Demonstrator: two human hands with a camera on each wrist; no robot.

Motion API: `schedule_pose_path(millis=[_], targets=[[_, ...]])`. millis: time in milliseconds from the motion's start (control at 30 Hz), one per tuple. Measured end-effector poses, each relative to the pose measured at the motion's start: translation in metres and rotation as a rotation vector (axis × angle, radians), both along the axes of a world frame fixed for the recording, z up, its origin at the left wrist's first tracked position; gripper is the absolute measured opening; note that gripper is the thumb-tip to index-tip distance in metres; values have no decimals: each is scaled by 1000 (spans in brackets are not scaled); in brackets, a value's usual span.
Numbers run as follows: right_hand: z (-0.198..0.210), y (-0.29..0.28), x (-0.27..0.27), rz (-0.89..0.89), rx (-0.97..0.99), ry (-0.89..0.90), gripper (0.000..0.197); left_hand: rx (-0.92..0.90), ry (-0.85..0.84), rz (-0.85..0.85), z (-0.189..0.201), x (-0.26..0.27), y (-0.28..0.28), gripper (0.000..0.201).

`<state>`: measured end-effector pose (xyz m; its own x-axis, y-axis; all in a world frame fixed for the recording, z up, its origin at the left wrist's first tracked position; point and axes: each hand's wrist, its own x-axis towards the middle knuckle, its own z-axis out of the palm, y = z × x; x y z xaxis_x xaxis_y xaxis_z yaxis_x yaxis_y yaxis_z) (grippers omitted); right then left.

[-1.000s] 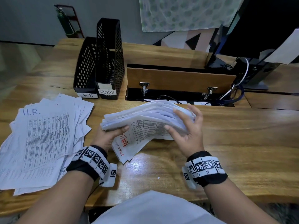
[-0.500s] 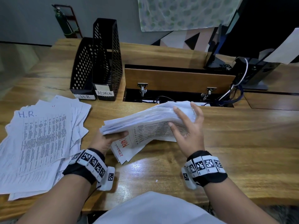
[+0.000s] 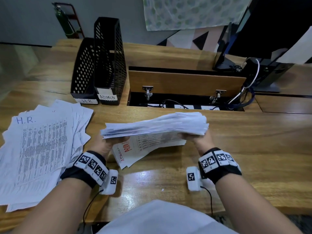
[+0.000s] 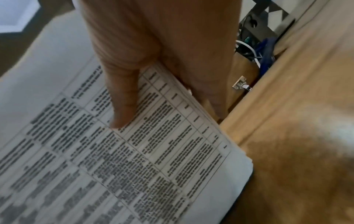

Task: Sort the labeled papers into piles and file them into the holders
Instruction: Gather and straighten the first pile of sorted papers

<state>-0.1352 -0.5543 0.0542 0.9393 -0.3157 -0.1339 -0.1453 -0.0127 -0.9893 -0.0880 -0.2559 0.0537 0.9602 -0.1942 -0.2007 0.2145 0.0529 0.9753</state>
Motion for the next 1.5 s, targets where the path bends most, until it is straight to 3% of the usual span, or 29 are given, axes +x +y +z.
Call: schedule_pose_path(millis=[67,267,400,500,633,800,900,1000,1200,1267,1367,1433,1500], targets=[[3,9,1,-82,24,-75,37,-57,-19,53,7,1,-3,52],[14,39,-10,-197,68,-369,29,-116,-215,299,34,-5,-19,40],[0,34,-18,-199,-14,-190,43,93,-217,204,21,-9,-14,41],[-8,29,-20,-110,-4,-69,36,197,-140,157,13,-15,-15,30],[11,30,-17,-120,30,-161,23,51,-183,211,17,-11,-14,29],[27,19,-19,-123,14,-268,39,-46,-232,230,33,-3,-8,37],[9,17,-17,-161,64,-161,55,-66,-142,203,23,-1,-5,41],[-4,22,-14,-74,89,-45,73,-75,-68,173,11,-1,-4,43],[-10,16,-7,-98,96,2,82,-67,-24,113,9,1,1,44],[-7,14,-7,-44,112,28,74,-84,3,101,9,0,1,50],[-3,13,-7,-99,162,12,70,-33,1,103,11,-1,-6,41],[1,13,-6,-111,103,11,76,23,-10,135,11,0,-9,33],[12,14,-8,-196,-122,-7,84,35,-25,174,12,1,-9,29]])
